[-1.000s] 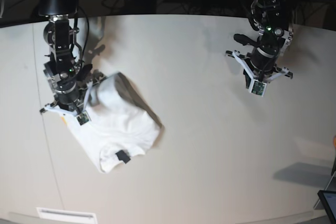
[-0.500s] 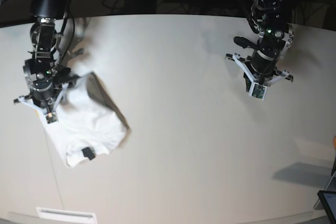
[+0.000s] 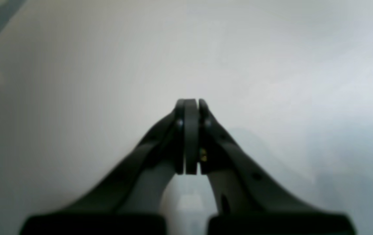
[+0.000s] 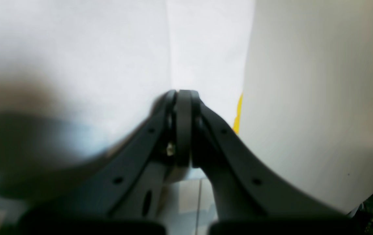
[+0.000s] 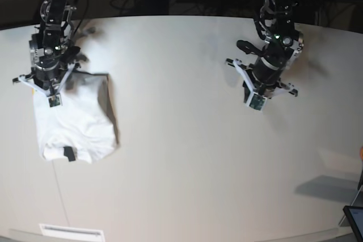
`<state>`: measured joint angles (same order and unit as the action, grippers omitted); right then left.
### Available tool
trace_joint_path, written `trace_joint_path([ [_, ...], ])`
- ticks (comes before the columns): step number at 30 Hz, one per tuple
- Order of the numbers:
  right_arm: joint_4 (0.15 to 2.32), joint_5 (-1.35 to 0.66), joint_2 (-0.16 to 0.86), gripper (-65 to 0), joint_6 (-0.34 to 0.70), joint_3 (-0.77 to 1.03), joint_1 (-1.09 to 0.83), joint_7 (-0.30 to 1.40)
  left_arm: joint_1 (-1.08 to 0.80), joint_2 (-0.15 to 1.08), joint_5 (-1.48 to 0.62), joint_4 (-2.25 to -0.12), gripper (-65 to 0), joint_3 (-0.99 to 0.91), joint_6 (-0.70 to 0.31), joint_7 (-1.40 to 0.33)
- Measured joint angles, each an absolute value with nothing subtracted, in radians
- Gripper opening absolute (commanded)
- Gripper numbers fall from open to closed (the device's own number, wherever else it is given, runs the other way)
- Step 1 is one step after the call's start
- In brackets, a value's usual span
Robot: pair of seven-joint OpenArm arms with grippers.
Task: Fold the T-shirt properly
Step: 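Move the left gripper to the bundle's side and press it square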
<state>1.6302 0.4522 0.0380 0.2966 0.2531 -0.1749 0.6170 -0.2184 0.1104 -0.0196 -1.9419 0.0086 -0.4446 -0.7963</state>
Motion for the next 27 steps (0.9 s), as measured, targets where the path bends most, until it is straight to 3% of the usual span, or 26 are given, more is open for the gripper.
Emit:
trace_joint_path([
  [11,1.633,0.430,0.066,-65.0,0.317,0.253,-0.172,0.624,-0.051,-0.138,-0.019,-1.943,-65.0,0.349,-0.444,-0.797],
  [15,1.631,0.430,0.066,-65.0,0.317,0.253,-0.163,0.638,0.041,-0.155,-0.034,-1.932,-65.0,0.461,-0.449,-0.782],
  [19,1.631,0.430,0.065,-65.0,0.317,0.252,-0.163,0.638,0.115,-0.140,-0.115,-1.793,-65.0,0.551,-0.442,-0.778],
  [27,1.627,0.435,0.064,-65.0,0.316,0.250,-0.161,0.637,0.206,-0.136,-0.262,-1.442,-65.0,0.612,-0.426,-0.518],
])
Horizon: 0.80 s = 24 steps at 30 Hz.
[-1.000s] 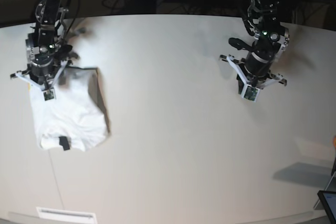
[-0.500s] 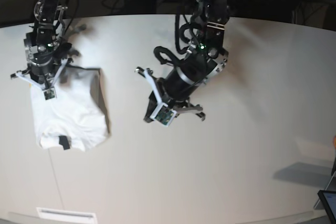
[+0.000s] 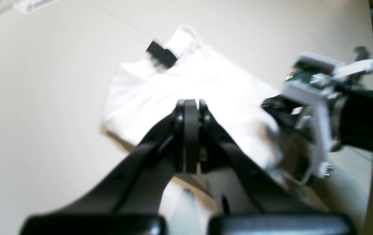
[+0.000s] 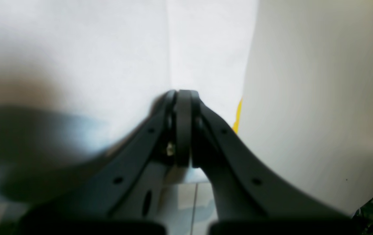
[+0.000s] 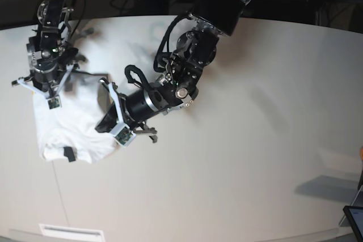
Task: Fold the T-shirt properly
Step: 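Move the left gripper to the bundle's side and press it square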
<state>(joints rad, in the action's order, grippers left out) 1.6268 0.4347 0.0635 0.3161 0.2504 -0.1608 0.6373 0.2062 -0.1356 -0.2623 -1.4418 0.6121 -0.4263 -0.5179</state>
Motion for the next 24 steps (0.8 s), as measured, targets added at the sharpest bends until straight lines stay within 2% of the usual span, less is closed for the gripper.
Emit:
trace_joint_path([
  [8,1.627,0.438,0.063,-65.0,0.316,0.250,-0.161,0.638,0.316,-0.144,-0.278,-1.274,-65.0,0.700,-0.429,-0.379],
  [12,1.627,0.437,0.063,-65.0,0.316,0.250,-0.161,0.637,0.347,-0.141,-0.288,-1.204,-65.0,0.735,-0.427,-0.376],
  [17,1.627,0.437,0.063,-65.0,0.316,0.250,-0.161,0.636,0.385,-0.146,-0.402,-1.104,-65.0,0.766,-0.430,-0.365],
  [24,1.627,0.437,0.064,-65.0,0.316,0.250,-0.161,0.636,0.363,-0.139,-0.400,-1.007,-65.0,0.776,-0.426,-0.372],
])
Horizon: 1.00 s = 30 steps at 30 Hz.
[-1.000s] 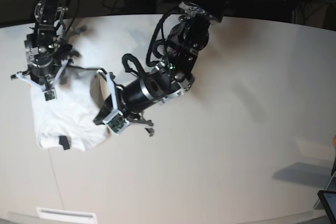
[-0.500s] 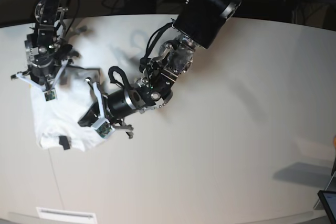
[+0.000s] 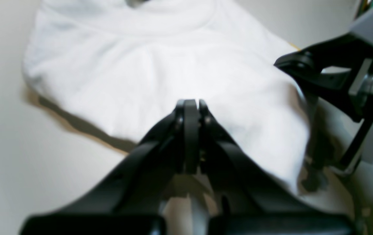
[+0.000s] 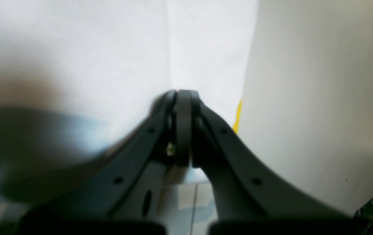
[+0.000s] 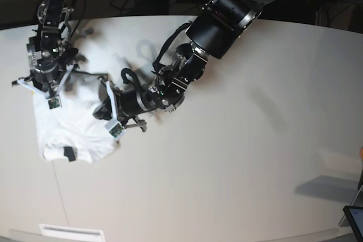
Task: Fold the T-shirt properly
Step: 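Move the left gripper to the bundle's side and press it square, then tuck the bundle edge with both grippers and release it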
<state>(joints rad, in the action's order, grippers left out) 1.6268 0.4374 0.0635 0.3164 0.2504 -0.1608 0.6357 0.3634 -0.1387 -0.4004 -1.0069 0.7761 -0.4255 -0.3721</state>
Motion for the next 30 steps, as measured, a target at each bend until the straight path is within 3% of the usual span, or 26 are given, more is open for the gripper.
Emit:
trace_joint_path([
  [13,1.682,0.428,0.063,-64.9,0.331,0.253,-0.171,0.657,0.355,-0.062,-0.401,-1.076,-65.0,0.838,-0.428,-0.450],
  [18,1.728,0.427,0.063,-64.9,0.332,0.250,-0.170,0.658,0.373,-0.038,-0.401,-1.130,-65.0,0.727,-0.347,-0.457],
  [23,1.761,0.427,0.061,-64.9,0.336,0.250,-0.170,0.663,0.432,-0.013,-0.400,-1.149,-65.0,0.628,-0.347,-0.455],
  [30,1.909,0.441,0.065,-65.0,0.330,0.197,-0.176,0.664,0.503,-0.073,-0.402,-1.073,-65.0,0.606,-0.352,-0.448],
])
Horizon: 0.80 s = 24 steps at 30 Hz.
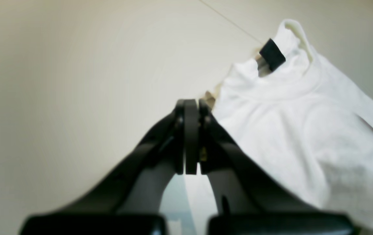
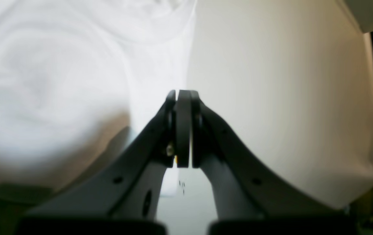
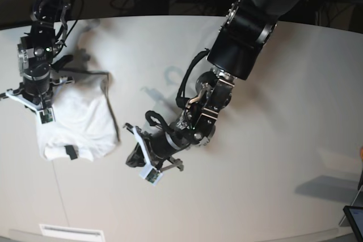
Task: Fold the T-shirt properly
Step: 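Tuck the bundle edge with both grippers and release it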
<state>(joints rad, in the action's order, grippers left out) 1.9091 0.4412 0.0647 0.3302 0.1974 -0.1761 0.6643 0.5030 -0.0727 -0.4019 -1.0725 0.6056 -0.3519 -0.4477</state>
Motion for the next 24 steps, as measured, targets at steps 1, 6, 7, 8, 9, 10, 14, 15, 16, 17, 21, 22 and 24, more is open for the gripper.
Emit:
trace_joint_path([
  [1,1.909,0.436,0.066,-65.0,0.332,0.171,-0.185,0.661,0.515,-0.089,-0.402,-1.055,-65.0,0.608,-0.350,-0.439],
  [6,1.898,0.426,0.043,-65.0,0.342,0.107,-0.229,0.675,0.551,-0.157,-0.405,-0.942,-65.0,0.614,-0.420,-0.368],
  [7,1.898,0.427,0.035,-65.0,0.339,0.107,-0.222,0.675,0.559,-0.158,-0.406,-0.915,-65.0,0.618,-0.419,-0.369],
  [8,1.898,0.427,0.030,-65.0,0.336,0.107,-0.219,0.671,0.561,-0.156,-0.402,-0.900,-65.0,0.627,-0.417,-0.368],
  [9,1.899,0.426,0.030,-65.0,0.336,0.103,-0.220,0.665,0.565,-0.148,-0.401,-0.891,-65.0,0.639,-0.403,-0.369],
  [10,1.900,0.426,0.030,-65.0,0.336,0.102,-0.224,0.666,0.566,-0.141,-0.401,-0.884,-65.0,0.652,-0.403,-0.369],
  [14,1.900,0.426,0.000,-65.0,0.340,0.095,-0.238,0.727,0.579,-0.138,-0.402,-0.837,-65.0,0.718,-0.404,-0.316],
  [15,1.900,0.426,0.000,-65.0,0.339,0.083,-0.237,0.727,0.588,-0.145,-0.402,-0.810,-65.0,0.739,-0.405,-0.291],
  [16,1.900,0.427,0.000,-65.0,0.336,0.072,-0.237,0.724,0.596,-0.151,-0.407,-0.780,-65.0,0.759,-0.407,-0.274],
  [17,1.900,0.427,-0.001,-65.0,0.334,0.059,-0.238,0.724,0.605,-0.157,-0.410,-0.749,-65.0,0.778,-0.416,-0.257],
  [21,1.899,0.426,-0.052,-65.0,0.333,0.038,-0.258,0.724,0.602,-0.146,-0.410,-0.664,-65.0,0.813,-0.411,-0.215],
  [22,1.895,0.426,-0.062,-65.0,0.332,0.037,-0.263,0.724,0.601,-0.140,-0.409,-0.653,-65.0,0.815,-0.410,-0.213],
  [24,1.878,0.426,-0.069,-65.0,0.332,0.038,-0.272,0.722,0.601,-0.135,-0.403,-0.638,-65.0,0.815,-0.407,-0.208],
])
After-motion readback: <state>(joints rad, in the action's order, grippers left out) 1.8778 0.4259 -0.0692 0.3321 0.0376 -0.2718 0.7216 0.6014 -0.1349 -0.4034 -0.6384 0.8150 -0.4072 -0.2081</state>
